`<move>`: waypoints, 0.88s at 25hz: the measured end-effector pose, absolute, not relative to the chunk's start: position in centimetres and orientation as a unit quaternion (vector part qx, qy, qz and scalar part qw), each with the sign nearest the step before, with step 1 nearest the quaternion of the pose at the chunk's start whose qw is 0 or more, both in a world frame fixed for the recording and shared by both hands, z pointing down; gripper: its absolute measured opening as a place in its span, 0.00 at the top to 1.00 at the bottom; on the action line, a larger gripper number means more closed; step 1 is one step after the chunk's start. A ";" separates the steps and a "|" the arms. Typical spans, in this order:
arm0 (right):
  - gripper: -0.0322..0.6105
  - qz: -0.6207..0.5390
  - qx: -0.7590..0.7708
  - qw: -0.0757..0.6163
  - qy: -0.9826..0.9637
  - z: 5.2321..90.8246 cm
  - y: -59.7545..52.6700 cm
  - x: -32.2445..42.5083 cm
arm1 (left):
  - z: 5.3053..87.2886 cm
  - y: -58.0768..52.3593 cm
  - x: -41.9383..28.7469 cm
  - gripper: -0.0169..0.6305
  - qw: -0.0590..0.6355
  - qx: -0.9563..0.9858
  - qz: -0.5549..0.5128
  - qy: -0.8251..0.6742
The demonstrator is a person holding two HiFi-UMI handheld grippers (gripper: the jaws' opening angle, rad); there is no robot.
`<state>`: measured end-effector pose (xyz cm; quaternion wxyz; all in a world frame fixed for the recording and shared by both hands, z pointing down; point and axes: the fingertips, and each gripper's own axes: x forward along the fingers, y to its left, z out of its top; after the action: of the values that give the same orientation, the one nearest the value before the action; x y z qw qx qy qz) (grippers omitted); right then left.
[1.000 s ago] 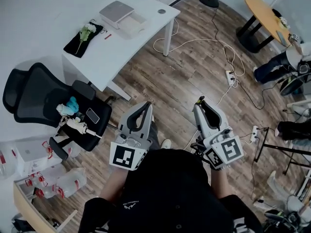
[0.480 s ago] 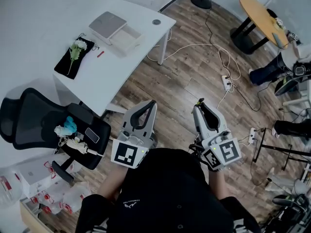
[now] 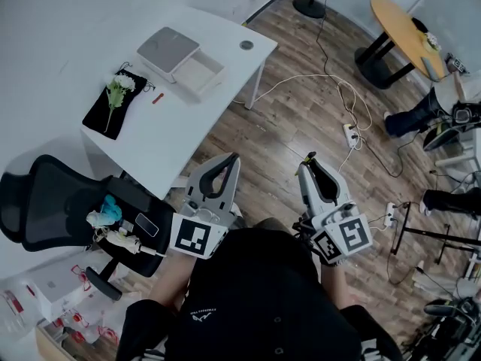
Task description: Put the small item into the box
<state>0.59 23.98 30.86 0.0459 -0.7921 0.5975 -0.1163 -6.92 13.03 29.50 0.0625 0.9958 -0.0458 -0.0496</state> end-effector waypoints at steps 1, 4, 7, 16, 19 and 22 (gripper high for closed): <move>0.84 -0.116 -0.791 0.044 0.599 30.8 23.6 0.6 | 29.5 12.8 -7.0 0.97 0.066 0.996 -0.050 -0.047; 0.84 -0.114 -0.790 0.037 0.601 30.2 22.9 0.6 | 29.4 12.3 -7.6 0.97 0.071 0.995 -0.046 -0.050; 0.84 -0.114 -0.785 0.036 0.608 29.8 22.2 0.8 | 29.3 11.4 -8.2 0.97 0.069 0.994 -0.043 -0.066; 0.84 -0.111 -0.739 0.036 0.664 30.0 15.2 3.4 | 29.6 5.4 -8.4 0.97 0.062 0.985 -0.042 -0.154; 0.84 -0.112 -0.715 0.038 0.689 30.1 12.3 5.2 | 29.9 3.3 -7.2 0.97 0.055 0.980 -0.041 -0.186; 0.84 -0.116 -0.691 0.034 0.713 29.9 9.3 7.5 | 30.2 1.3 -5.8 0.97 0.041 0.976 -0.026 -0.214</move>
<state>7.47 9.34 29.95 0.0345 -0.6910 0.7127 -0.1158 -5.80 1.34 30.20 0.0409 0.9756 -0.2143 -0.0263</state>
